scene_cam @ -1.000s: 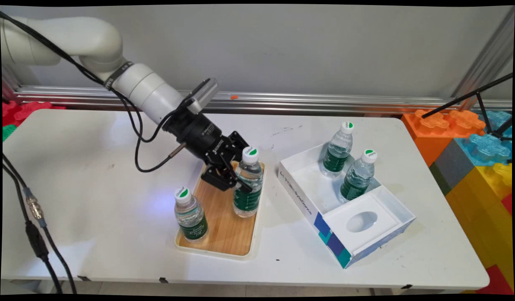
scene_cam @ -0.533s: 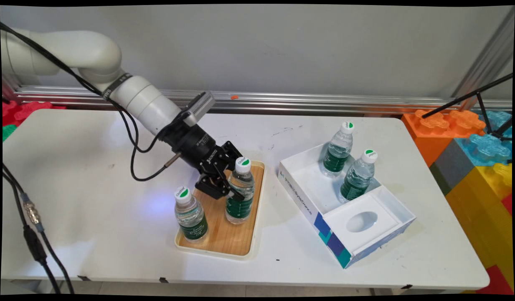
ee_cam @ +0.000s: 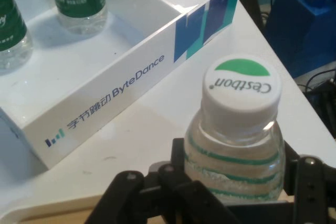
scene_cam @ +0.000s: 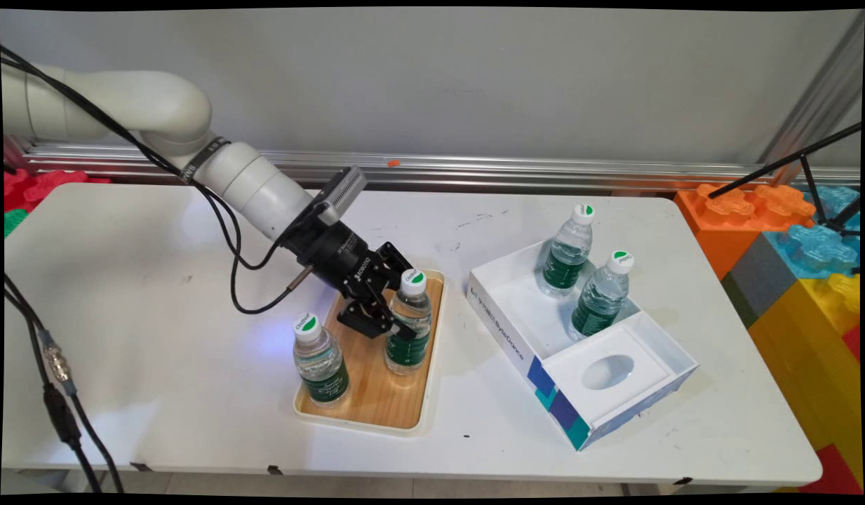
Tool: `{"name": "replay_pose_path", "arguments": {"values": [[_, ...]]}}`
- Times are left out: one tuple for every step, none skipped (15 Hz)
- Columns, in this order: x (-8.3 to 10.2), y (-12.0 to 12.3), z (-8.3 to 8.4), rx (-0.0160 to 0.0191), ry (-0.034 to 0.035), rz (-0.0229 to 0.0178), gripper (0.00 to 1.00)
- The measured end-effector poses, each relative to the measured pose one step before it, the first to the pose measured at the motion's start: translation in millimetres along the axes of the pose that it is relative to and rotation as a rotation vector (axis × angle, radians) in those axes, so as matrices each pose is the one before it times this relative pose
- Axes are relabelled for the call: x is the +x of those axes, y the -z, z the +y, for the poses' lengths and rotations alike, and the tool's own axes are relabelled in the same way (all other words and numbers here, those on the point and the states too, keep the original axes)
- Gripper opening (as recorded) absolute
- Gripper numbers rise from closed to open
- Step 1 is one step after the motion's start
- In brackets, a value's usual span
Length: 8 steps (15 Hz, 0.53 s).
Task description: Place the picked object on the tray
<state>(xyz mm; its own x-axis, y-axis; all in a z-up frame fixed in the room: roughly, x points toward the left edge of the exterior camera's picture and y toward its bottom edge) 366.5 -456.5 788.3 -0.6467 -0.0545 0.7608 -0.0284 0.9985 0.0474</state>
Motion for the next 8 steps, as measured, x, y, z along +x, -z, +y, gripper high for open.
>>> {"name": "replay_pose_path", "arguments": {"values": [[-1.17,-1.39,0.31,0.00229,-0.00388,-0.00091,0.00],[-1.01,-1.29,0.94,0.00077,-0.00358,-0.00004,0.00],[-0.57,-1.18,0.97,-0.00011,-0.00274,0.00025,0.00],[-0.48,-1.38,1.04,0.00057,-0.00255,0.00033,0.00],[-0.27,-0.86,1.04,0.00125,-0.00127,0.00121,0.00],[-0.15,-0.89,1.10,0.00105,-0.00123,0.00120,1.00],[-0.20,-0.67,0.86,0.00008,-0.00064,0.00061,1.00],[-0.12,-0.09,1.67,0.00062,0.00065,-0.00064,1.00]]}}
